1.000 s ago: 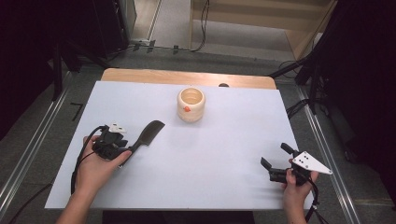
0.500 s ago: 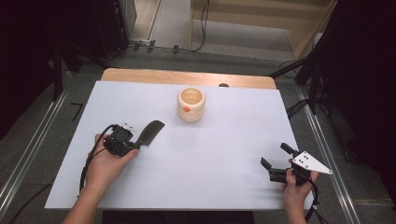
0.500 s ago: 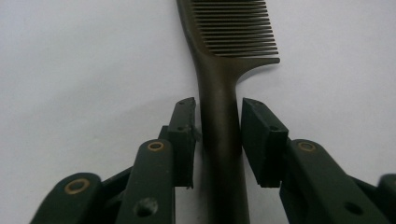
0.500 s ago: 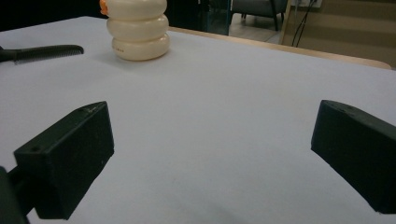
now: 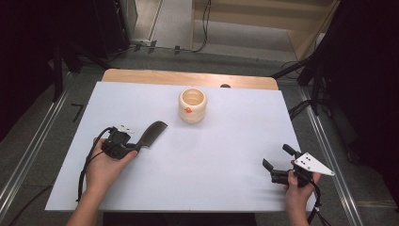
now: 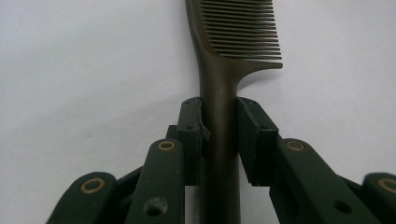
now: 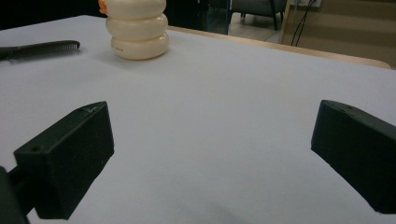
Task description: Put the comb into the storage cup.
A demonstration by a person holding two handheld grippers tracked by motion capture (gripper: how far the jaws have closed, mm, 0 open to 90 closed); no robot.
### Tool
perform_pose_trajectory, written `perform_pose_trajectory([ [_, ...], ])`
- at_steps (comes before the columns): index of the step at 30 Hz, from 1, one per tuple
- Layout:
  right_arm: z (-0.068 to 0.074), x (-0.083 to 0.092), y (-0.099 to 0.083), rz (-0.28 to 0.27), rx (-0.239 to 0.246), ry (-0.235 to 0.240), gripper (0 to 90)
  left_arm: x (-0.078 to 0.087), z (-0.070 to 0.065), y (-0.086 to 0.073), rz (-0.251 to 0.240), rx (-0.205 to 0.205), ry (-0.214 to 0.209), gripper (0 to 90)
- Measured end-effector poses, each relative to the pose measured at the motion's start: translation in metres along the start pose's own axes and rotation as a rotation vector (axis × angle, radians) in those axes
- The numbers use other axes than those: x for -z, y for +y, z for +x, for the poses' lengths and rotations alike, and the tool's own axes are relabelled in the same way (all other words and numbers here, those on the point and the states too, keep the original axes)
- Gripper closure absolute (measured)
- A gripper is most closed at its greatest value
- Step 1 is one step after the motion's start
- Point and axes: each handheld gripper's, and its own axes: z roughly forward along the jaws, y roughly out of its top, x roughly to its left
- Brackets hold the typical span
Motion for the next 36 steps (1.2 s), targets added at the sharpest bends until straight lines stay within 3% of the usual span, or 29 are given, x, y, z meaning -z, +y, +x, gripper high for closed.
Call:
perform_pose_trajectory([
  [5,0.000,0.000,0.000,0.001,-0.001,-0.003,0.0,0.005,0.003,-0.005,-0.044,0.016,-0.001,71.6],
  [11,0.000,0.000,0.000,0.003,-0.006,-0.008,0.0,0.015,0.003,-0.015,-0.158,0.040,-0.019,71.6],
  [14,-0.001,0.001,0.000,-0.006,-0.003,0.000,0.0,0.019,0.001,-0.021,-0.242,0.075,-0.086,71.6],
  [19,-0.002,0.001,0.000,-0.014,-0.013,0.002,0.0,0.022,-0.003,-0.021,-0.293,0.058,-0.109,71.7],
  [26,-0.004,0.000,0.001,-0.001,-0.015,0.010,0.0,0.024,-0.011,-0.029,-0.424,0.068,-0.123,71.7],
  [30,-0.004,0.000,0.002,0.006,-0.040,0.002,0.0,0.026,-0.016,-0.028,-0.469,0.057,-0.137,71.6],
  [34,-0.004,0.001,0.004,-0.011,-0.102,0.028,0.0,0.026,-0.019,-0.028,-0.478,0.057,-0.142,71.6],
  [36,-0.002,0.001,0.005,-0.009,-0.104,0.030,0.0,0.025,-0.020,-0.028,-0.483,0.059,-0.146,71.7],
])
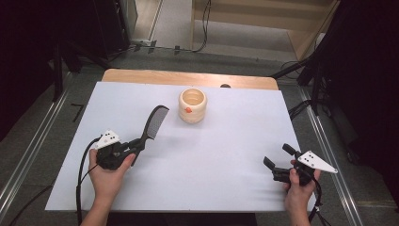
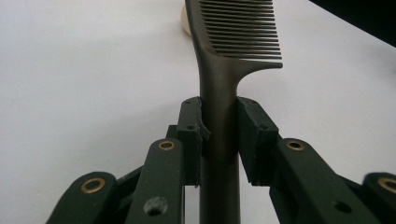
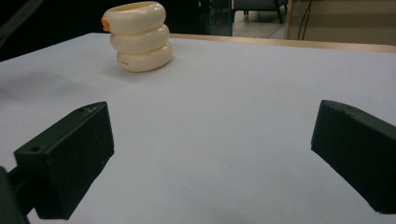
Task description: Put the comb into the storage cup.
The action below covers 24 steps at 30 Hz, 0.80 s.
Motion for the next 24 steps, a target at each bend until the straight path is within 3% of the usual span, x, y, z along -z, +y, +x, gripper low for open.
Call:
perform_pose_trajectory([
  [9,0.033,-0.006,0.018,0.023,0.063,0.051,0.0,-0.001,-0.011,0.002,-0.036,-0.022,-0.014,71.6],
  [18,0.052,-0.016,0.033,0.038,0.059,0.062,0.0,0.003,-0.015,0.004,-0.081,-0.017,-0.023,71.6],
  [24,0.064,-0.025,0.044,0.032,0.071,0.087,0.0,0.002,-0.018,0.004,-0.085,-0.023,-0.028,71.6],
])
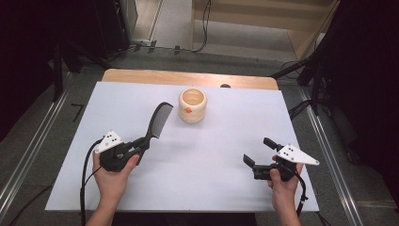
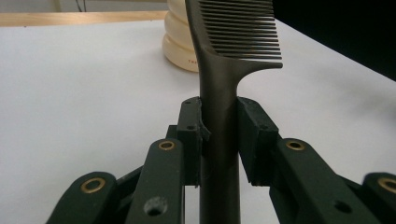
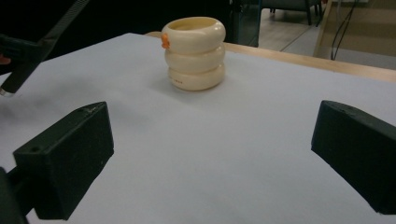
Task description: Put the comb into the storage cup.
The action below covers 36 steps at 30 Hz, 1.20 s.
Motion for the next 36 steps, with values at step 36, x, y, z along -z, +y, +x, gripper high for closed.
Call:
perform_pose_trajectory([
  [36,0.070,-0.065,0.056,0.019,-0.014,0.156,0.0,-0.020,-0.039,-0.004,0.008,-0.099,-0.060,71.6],
])
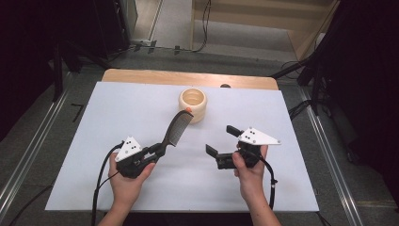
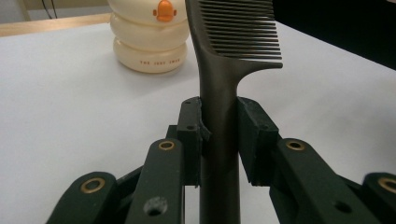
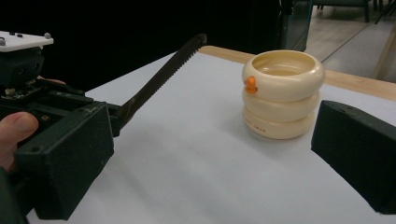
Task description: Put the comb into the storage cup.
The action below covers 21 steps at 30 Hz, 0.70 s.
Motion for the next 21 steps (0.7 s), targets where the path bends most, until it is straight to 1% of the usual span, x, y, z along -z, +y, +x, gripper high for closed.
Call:
perform_pose_trajectory([
  [1,0.000,0.000,0.000,0.000,0.000,0.000,0.0,0.000,0.000,0.000,0.000,0.000,0.000,71.6],
  [2,0.003,-0.006,0.002,0.005,-0.004,0.006,0.0,0.000,-0.001,0.000,0.001,-0.006,0.002,71.6],
  [3,0.003,-0.006,0.002,0.005,-0.004,0.006,0.0,0.000,-0.002,0.000,0.000,-0.008,-0.002,71.6],
  [5,0.008,-0.013,0.004,0.004,-0.019,0.018,0.0,-0.001,-0.004,0.000,-0.003,-0.013,-0.004,71.6],
  [7,0.010,-0.015,0.005,0.001,-0.019,0.024,0.0,-0.001,-0.005,0.001,-0.004,-0.017,-0.006,71.6],
  [9,0.014,-0.021,0.008,0.003,-0.023,0.037,0.0,-0.001,-0.006,0.001,-0.008,-0.018,-0.011,71.6],
  [10,0.015,-0.022,0.009,0.000,-0.025,0.043,0.0,-0.002,-0.008,0.001,-0.006,-0.034,-0.005,71.6],
  [12,0.016,-0.024,0.010,-0.002,-0.026,0.045,0.0,-0.002,-0.010,0.001,-0.004,-0.040,0.000,71.6],
  [13,0.017,-0.026,0.011,-0.003,-0.031,0.046,0.0,-0.002,-0.010,0.002,-0.004,-0.047,-0.002,71.6],
  [14,0.018,-0.029,0.012,-0.007,-0.043,0.060,0.0,-0.002,-0.011,0.002,-0.006,-0.046,-0.005,71.6],
  [15,0.018,-0.029,0.012,-0.007,-0.043,0.060,0.0,-0.003,-0.012,0.001,-0.009,-0.046,-0.006,71.6],
  [18,0.018,-0.034,0.012,-0.011,-0.073,0.078,0.0,-0.003,-0.015,0.002,-0.014,-0.057,-0.007,71.6],
  [19,0.018,-0.037,0.012,-0.011,-0.096,0.093,0.0,-0.003,-0.015,0.002,-0.015,-0.058,-0.008,71.6],
  [21,0.019,-0.039,0.011,-0.011,-0.104,0.100,0.0,-0.003,-0.017,0.002,-0.017,-0.064,-0.011,71.6],
])
